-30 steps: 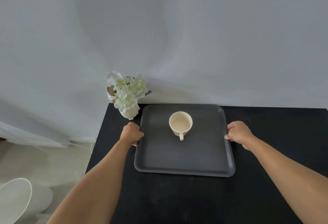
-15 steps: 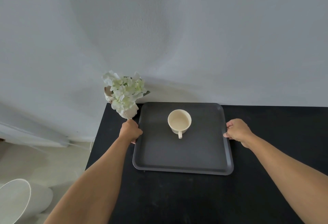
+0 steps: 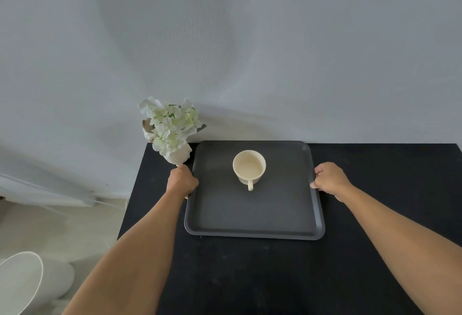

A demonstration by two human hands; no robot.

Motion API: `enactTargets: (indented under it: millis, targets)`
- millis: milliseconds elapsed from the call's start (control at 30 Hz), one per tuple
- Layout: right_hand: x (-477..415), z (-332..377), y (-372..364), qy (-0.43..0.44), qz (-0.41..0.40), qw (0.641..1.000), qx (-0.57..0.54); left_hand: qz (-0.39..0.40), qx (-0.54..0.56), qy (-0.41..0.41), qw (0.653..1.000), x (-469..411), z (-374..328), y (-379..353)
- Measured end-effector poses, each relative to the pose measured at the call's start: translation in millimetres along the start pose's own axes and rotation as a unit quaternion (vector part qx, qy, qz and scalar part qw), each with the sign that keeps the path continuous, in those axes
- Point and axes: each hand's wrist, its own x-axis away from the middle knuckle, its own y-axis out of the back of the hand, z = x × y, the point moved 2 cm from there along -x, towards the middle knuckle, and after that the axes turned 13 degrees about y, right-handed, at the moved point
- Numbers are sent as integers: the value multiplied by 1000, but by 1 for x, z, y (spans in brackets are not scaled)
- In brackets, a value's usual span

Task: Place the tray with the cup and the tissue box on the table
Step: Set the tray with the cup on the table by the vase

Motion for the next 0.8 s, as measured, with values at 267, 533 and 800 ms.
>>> enactTargets:
  millis: [267, 533, 800]
  targets:
    - [11, -2, 14, 18, 51, 998, 40, -70, -29, 0, 997, 37, -11, -7]
    - [35, -2, 42, 42, 76, 994, 66, -104, -45, 1, 994, 79, -3, -11]
    - [96, 8, 70, 69, 56, 990, 108, -106, -21, -45, 993, 144, -4, 6]
